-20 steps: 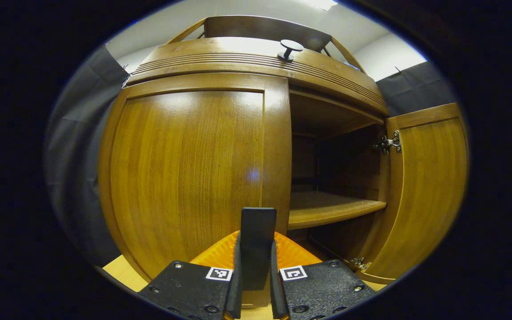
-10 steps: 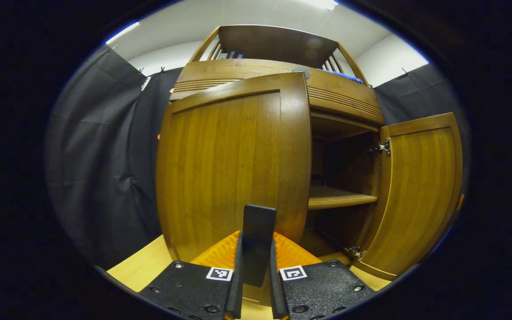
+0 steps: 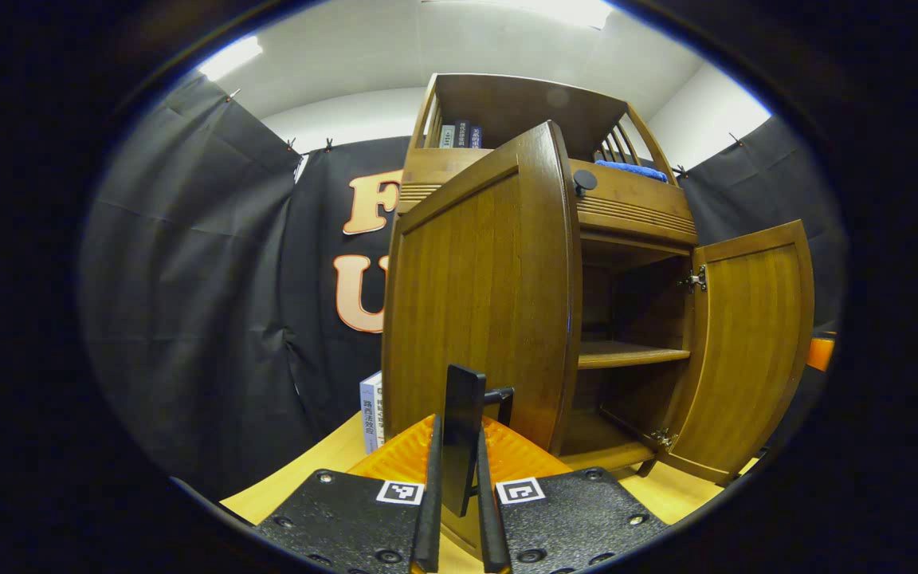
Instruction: Open the right door of the double-door shoe cabinet with the right hand, and open the left door with the left hand.
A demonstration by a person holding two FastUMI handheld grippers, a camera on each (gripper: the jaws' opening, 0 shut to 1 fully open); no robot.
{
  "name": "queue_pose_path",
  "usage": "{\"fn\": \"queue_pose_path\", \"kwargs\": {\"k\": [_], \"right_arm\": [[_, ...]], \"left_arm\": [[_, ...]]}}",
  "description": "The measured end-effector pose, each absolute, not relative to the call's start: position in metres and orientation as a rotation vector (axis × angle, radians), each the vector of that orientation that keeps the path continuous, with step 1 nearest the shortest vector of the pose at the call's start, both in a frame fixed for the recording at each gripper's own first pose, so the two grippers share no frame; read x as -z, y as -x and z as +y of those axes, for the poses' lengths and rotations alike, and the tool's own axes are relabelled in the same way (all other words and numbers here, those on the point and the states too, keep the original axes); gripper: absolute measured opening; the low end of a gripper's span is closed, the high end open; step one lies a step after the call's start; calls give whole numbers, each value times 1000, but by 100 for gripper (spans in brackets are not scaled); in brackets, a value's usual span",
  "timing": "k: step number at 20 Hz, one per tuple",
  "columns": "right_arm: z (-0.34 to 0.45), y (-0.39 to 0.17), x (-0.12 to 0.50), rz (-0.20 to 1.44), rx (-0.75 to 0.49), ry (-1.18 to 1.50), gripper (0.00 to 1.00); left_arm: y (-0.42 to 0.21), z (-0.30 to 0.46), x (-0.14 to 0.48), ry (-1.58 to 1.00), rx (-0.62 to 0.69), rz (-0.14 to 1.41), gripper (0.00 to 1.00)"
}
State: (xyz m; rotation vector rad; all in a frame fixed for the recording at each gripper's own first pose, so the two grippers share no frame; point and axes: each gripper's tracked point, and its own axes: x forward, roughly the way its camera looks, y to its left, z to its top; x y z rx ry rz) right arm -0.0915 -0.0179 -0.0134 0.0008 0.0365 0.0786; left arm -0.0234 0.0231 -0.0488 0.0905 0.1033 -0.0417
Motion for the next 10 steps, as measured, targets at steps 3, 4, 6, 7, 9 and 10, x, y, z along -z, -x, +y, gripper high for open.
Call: {"fn": "queue_pose_path", "kwargs": {"k": [3, 4, 6, 7, 9, 10], "right_arm": [[-15, 92, 16, 40, -62, -3, 93], [-14, 92, 17, 44, -54, -3, 98], [-11, 94, 17, 42, -51, -9, 98], [-10, 94, 16, 38, -48, -9, 98], [-10, 91, 17, 35, -40, -4, 98], [-9, 89, 19, 38, -40, -3, 100]], "left_arm": [[29, 39, 44, -99, 87, 80, 15], [30, 42, 43, -88, 118, 81, 12], [32, 52, 42, -62, 152, 88, 12], [32, 59, 39, -64, 157, 81, 12], [34, 78, 36, -77, 128, 58, 12], [33, 90, 37, -80, 102, 56, 10]]}}
